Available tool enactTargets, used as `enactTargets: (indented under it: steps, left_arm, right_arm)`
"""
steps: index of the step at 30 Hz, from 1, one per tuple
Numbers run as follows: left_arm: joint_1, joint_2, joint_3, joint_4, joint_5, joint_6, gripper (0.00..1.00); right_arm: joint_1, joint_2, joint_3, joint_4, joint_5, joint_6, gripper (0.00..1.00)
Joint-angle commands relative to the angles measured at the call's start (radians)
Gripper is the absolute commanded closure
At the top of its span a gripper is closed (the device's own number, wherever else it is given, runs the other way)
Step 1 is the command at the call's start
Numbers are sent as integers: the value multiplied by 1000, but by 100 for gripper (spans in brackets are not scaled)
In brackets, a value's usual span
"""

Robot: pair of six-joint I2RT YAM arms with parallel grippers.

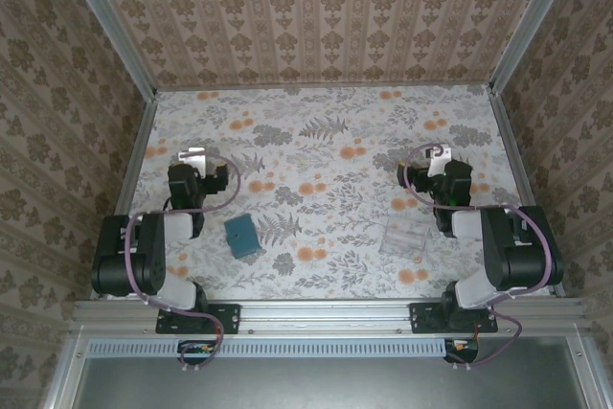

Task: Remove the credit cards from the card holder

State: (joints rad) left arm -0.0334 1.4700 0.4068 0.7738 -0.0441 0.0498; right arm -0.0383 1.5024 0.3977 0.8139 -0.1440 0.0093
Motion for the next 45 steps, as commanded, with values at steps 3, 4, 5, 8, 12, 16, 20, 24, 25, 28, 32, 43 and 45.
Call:
enactTargets:
  steps: [3,4,5,8,12,16,20,24,25,28,32,43,45]
  left_arm:
    - [-33,-115,45,-161,-79,18,0]
    - [-41,-135,56,-199,-98,10,0]
    - [-47,-152,67,-234,-107,1,0]
    - [-69,-212,107,-356,-120,-35,0]
    - [-114,-279,171,-532,-111,-97,0]
    - [-179,-332,237,-707,-92,-162,1]
    - [-237,-367,301,-914,-88,-242,3]
    - [-264,-370,355,-1102,-74,-354,7]
    - [-268,-370,364,-1135,-65,-378,7]
    - [-278,-372,367,-1207,-32,-421,8]
    - [-293,-395,338,-1224,-2,-454,8]
    - [-295,-474,282,-1224,4,-496,7]
    - [-295,-472,282,-1227,8,-503,7]
  right_arm:
    - [7,-103,83,-202,60,35,0]
    - [9,-135,99,-249,65,40,0]
    - [10,-154,112,-291,69,47,0]
    - [19,-199,182,-473,72,98,0]
    - [38,-236,277,-716,28,182,2]
    - [54,-245,367,-922,-29,275,9]
    - [71,-228,464,-1162,-73,340,20]
    - [96,-229,512,-1341,-62,382,33]
    - [97,-231,519,-1397,-60,393,35]
    - [97,-242,531,-1510,-6,424,40]
    - [97,-313,498,-1609,111,475,42]
    - [97,-505,314,-1636,136,593,57]
    - [98,-505,296,-1627,105,610,58]
